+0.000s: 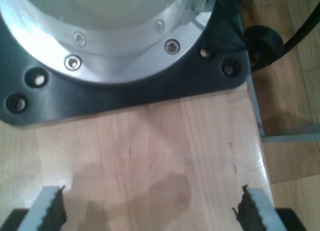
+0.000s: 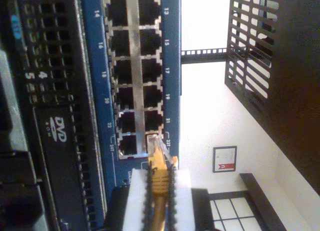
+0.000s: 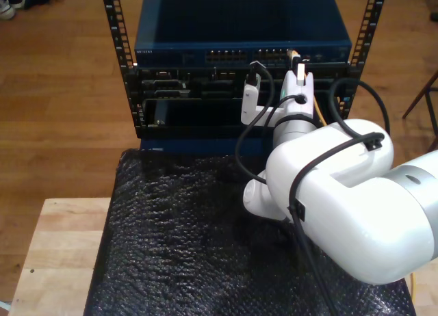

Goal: Grab the cable and plug it in

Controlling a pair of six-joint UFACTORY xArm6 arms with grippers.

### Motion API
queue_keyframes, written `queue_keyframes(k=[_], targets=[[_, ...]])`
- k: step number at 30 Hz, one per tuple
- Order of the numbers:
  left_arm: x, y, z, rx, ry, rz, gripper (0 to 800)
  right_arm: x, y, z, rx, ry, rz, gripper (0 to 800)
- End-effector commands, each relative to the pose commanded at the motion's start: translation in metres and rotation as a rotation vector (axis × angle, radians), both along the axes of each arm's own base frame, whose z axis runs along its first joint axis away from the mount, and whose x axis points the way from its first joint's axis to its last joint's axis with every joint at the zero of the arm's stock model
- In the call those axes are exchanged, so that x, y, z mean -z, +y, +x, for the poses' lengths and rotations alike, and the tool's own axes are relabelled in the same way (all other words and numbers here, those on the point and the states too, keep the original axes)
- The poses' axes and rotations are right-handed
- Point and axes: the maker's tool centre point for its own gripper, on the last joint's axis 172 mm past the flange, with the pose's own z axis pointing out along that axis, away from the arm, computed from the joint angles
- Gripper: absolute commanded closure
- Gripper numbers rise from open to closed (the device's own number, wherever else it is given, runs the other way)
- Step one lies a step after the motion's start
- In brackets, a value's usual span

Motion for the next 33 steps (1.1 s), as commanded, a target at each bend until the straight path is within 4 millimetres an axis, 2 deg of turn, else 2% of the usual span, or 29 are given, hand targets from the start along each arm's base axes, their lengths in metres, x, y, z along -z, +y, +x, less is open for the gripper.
queue_keyframes(k=[33], targets=[[0.000,0.000,0.000,0.000,0.000,0.000,0,0.008,0.003,0.000,-0.004,0.011,-0.004,800]])
